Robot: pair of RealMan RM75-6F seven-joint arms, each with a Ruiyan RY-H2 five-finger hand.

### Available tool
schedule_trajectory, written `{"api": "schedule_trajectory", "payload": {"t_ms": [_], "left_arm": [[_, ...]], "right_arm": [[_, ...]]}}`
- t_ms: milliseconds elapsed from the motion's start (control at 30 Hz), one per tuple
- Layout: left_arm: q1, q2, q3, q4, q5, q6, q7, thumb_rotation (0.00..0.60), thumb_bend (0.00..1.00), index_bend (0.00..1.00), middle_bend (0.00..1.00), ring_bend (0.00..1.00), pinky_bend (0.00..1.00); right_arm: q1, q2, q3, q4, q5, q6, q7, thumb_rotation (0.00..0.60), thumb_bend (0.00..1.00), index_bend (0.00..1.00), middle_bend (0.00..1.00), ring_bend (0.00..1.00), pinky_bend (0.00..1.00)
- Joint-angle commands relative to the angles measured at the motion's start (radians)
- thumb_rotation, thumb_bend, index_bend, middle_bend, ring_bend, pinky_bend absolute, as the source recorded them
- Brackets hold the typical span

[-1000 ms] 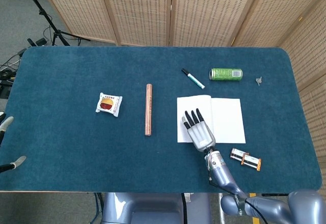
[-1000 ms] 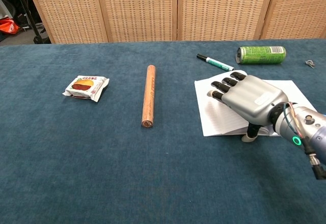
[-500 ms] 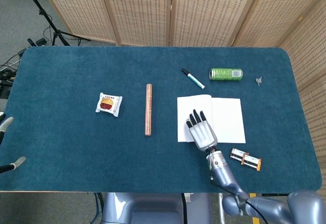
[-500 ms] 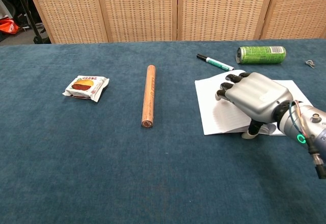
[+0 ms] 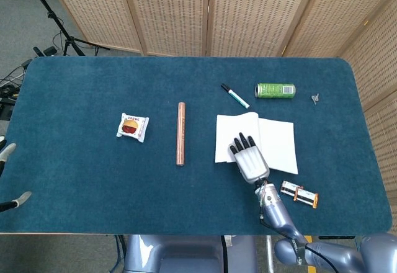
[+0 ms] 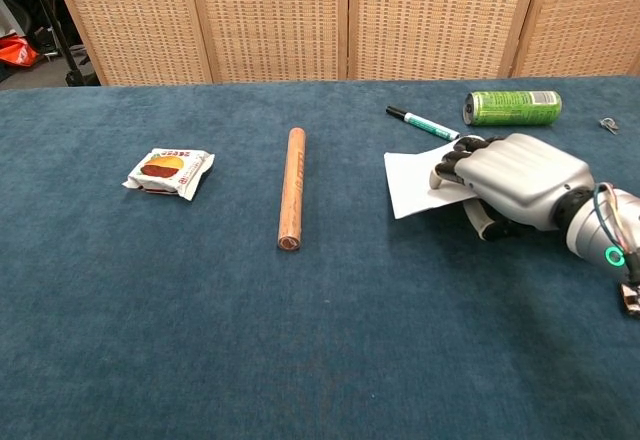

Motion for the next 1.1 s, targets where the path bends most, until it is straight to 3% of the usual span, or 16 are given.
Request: {"api": "schedule_trajectory", "payload": {"t_ms": [33, 200, 500, 700, 933, 1100], "left_arm": [[0.0, 0.0, 0.0, 0.0, 0.001, 0.001, 0.0, 0.6, 0.0, 0.0, 0.0, 0.0, 0.0], [0.001, 0.001, 0.002, 0.001, 0.005, 0.003, -0.004, 0.6, 0.0, 0.0, 0.0, 0.0, 0.0], [0.014, 0.0, 0.011, 0.004, 0.033, 0.031, -0.013, 0.6, 0.0, 0.0, 0.0, 0.0, 0.0], [0.017, -0.001, 0.014, 0.008, 0.041, 0.039, -0.017, 0.6, 0.0, 0.0, 0.0, 0.0, 0.0], [0.021, -0.003, 0.02, 0.008, 0.059, 0.049, -0.012, 0.6, 0.0, 0.0, 0.0, 0.0, 0.0], [0.021, -0.004, 0.023, 0.011, 0.065, 0.05, -0.013, 0.6, 0.0, 0.0, 0.0, 0.0, 0.0]], "right_arm": [[-0.019, 0.002, 0.017, -0.02, 0.031, -0.012, 0.088, 0.6, 0.83, 0.23, 0.18, 0.09, 0.18], [-0.059, 0.002, 0.046, -0.031, 0.023, 0.0, 0.302, 0.6, 0.84, 0.23, 0.18, 0.09, 0.18], [-0.151, -0.052, 0.12, -0.001, -0.028, 0.09, 0.81, 0.6, 0.88, 0.23, 0.18, 0.09, 0.18], [-0.182, -0.064, 0.164, 0.007, -0.015, 0.096, 1.019, 0.6, 0.88, 0.23, 0.17, 0.09, 0.18], [-0.226, -0.03, 0.262, -0.09, 0.177, -0.023, 1.229, 0.6, 0.91, 0.23, 0.14, 0.04, 0.18], [-0.243, 0.01, 0.33, -0.147, 0.336, -0.096, 1.275, 0.6, 0.95, 0.23, 0.09, 0.0, 0.18]]}}
